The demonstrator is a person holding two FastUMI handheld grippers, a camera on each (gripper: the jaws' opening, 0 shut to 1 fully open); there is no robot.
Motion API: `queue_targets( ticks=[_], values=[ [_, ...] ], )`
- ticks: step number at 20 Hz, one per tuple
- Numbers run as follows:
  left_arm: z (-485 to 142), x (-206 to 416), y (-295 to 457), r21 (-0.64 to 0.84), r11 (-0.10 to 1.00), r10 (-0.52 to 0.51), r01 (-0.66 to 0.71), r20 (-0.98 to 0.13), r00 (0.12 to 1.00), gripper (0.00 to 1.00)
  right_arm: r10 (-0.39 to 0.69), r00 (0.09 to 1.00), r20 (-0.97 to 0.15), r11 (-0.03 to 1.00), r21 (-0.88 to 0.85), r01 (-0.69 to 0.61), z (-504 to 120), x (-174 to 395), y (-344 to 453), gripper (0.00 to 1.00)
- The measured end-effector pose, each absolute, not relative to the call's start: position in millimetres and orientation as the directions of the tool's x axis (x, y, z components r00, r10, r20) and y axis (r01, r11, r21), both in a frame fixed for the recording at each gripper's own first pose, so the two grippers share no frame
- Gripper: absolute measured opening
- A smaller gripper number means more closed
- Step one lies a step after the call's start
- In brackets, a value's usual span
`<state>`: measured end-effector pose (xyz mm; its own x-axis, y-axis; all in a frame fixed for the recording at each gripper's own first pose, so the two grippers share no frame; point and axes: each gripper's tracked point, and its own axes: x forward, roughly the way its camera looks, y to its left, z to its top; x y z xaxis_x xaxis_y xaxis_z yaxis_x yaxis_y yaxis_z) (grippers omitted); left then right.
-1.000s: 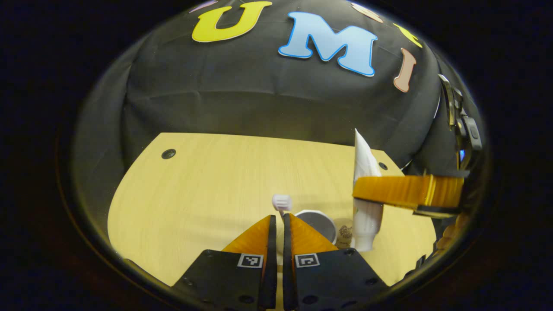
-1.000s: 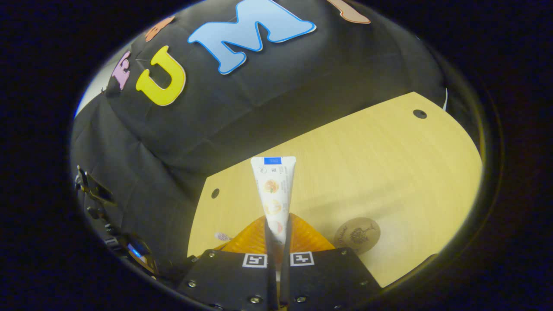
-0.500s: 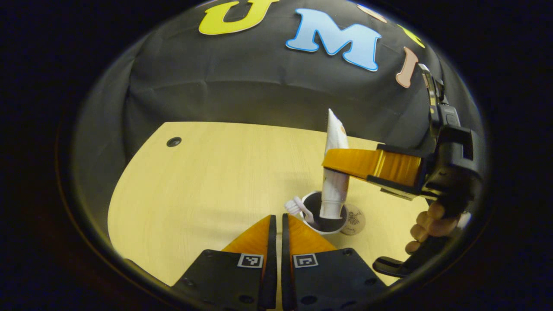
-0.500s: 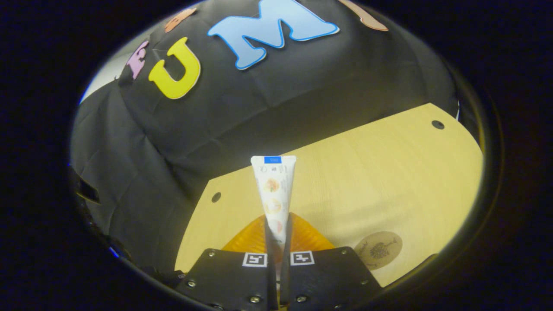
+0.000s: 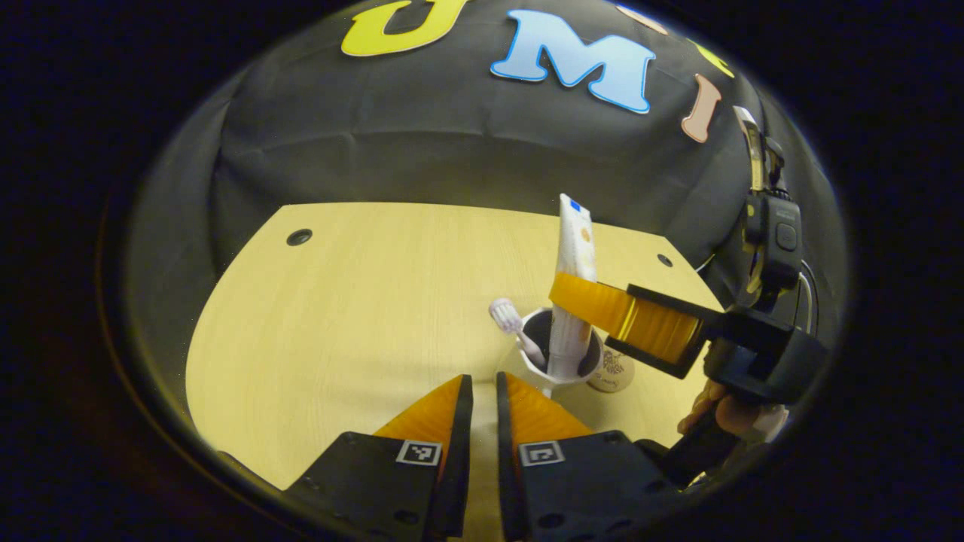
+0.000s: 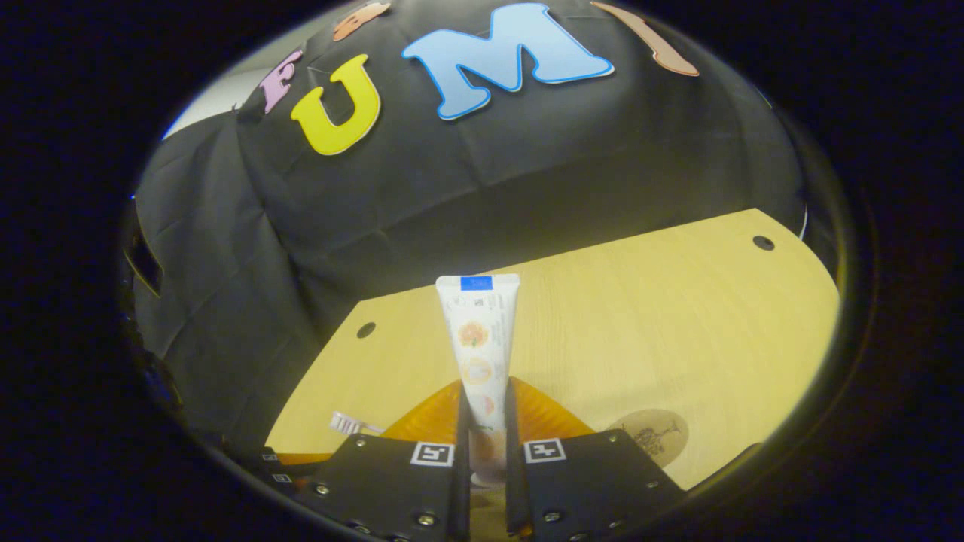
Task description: Put the toothbrush and toothpaste on the desktop into the cup, then pick up the cup and place it on the coaster on the desktop.
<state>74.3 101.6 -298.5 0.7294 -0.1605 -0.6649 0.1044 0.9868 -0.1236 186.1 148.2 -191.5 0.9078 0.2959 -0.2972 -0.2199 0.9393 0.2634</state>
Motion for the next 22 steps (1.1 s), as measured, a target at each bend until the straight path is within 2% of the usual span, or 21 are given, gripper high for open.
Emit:
queue_targets(
  ticks=[1,3,4,5,7,8,10,12,13,16,22],
  values=[
    [-299.5,74.9,99.3,-0.126,0.986,-0.163,0.105,-0.665,0.729,0.35,0.290,0.910,-0.296,0.942,0.256,-0.217,-189.9,183.6,146.6,0.22],
    [-299.0,70.3,98.8,-0.120,0.987,-0.157,0.103,-0.664,0.731,0.37,0.296,0.904,-0.310,0.943,0.246,-0.224,-192.2,177.0,145.6,0.22],
    [-297.1,68.3,96.6,-0.124,0.986,-0.163,0.108,-0.661,0.732,0.37,0.310,0.900,-0.308,0.938,0.253,-0.236,-190.1,170.9,148.3,0.40],
    [-297.0,67.1,94.5,-0.123,0.986,-0.164,0.111,-0.661,0.732,0.44,0.316,0.896,-0.311,0.937,0.253,-0.242,-189.0,166.2,148.3,0.58],
    [-296.3,64.9,93.1,-0.109,0.987,-0.158,0.115,-0.662,0.733,0.44,0.328,0.898,-0.292,0.931,0.260,-0.256,-180.5,159.4,148.5,0.67],
    [-295.8,63.8,92.5,-0.105,0.988,-0.157,0.117,-0.663,0.732,0.40,0.336,0.899,-0.280,0.927,0.269,-0.263,-173.9,155.1,150.0,0.75],
    [-295.4,62.1,85.4,-0.108,0.985,-0.171,0.134,-0.669,0.723,0.53,0.334,0.908,-0.251,0.924,0.278,-0.263,-160.2,148.6,145.8,0.76],
    [-294.5,62.3,83.1,-0.097,0.984,-0.176,0.151,-0.674,0.717,0.58,0.322,0.919,-0.228,0.925,0.281,-0.255,-147.8,141.5,135.6,0.76],
    [-293.8,62.6,81.1,-0.090,0.983,-0.179,0.161,-0.677,0.714,0.56,0.307,0.926,-0.218,0.929,0.277,-0.243,-141.9,138.2,126.7,0.76],
    [-297.0,60.4,72.4,-0.086,0.976,-0.203,0.200,-0.697,0.688,0.64,0.260,0.943,-0.206,0.939,0.283,-0.197,-134.5,128.8,95.6,0.76],
    [-319.7,60.0,62.2,-0.054,0.966,-0.196,0.253,-0.791,0.580,0.62,0.178,0.953,-0.244,0.948,0.301,-0.100,-150.2,106.4,47.8,0.76]
  ],
)
